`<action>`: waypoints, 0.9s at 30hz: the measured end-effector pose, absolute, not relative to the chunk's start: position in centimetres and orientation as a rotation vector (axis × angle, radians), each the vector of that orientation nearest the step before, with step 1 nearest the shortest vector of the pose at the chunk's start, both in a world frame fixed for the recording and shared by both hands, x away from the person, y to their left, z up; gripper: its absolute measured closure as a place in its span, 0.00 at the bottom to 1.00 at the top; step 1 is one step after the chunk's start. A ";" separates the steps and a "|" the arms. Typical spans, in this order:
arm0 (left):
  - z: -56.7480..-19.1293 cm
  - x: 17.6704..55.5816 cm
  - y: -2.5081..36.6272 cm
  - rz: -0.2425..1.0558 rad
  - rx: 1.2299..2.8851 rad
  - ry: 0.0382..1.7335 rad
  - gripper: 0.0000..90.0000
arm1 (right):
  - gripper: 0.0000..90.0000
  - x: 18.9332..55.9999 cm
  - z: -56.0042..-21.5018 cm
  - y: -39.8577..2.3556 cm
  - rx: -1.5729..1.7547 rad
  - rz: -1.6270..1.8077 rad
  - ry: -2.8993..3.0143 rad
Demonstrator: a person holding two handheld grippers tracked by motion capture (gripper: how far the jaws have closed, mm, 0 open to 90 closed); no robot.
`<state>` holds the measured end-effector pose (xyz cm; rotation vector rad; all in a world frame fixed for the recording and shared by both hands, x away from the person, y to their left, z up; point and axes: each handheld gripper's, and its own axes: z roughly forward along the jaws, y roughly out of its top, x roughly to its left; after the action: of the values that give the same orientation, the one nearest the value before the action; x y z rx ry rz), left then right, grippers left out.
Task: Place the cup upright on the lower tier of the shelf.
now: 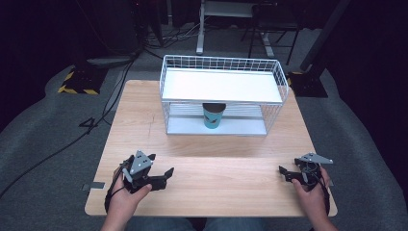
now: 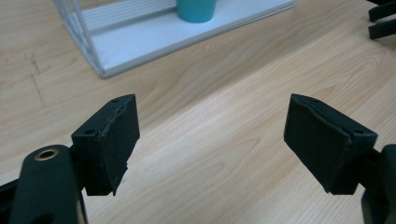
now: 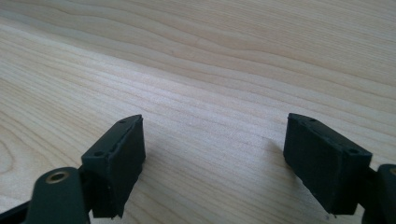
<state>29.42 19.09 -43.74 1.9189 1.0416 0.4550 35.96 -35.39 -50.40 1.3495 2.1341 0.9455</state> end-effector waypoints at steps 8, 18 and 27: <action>-46.8 29.4 21.2 0.408 2.015 1.108 0.21 | 0.23 36.0 -50.4 -35.4 1.348 0.946 2.134; -49.3 29.7 22.9 0.321 2.106 1.186 0.20 | 0.23 36.0 -50.4 -35.4 1.348 0.946 2.134; -50.4 29.9 22.8 0.396 2.190 1.061 0.11 | 0.23 36.0 -50.4 -35.4 1.348 0.946 2.134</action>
<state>29.87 22.75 -50.40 2.1902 1.0612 0.3955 35.97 -35.39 -50.40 1.3483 2.1340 0.9456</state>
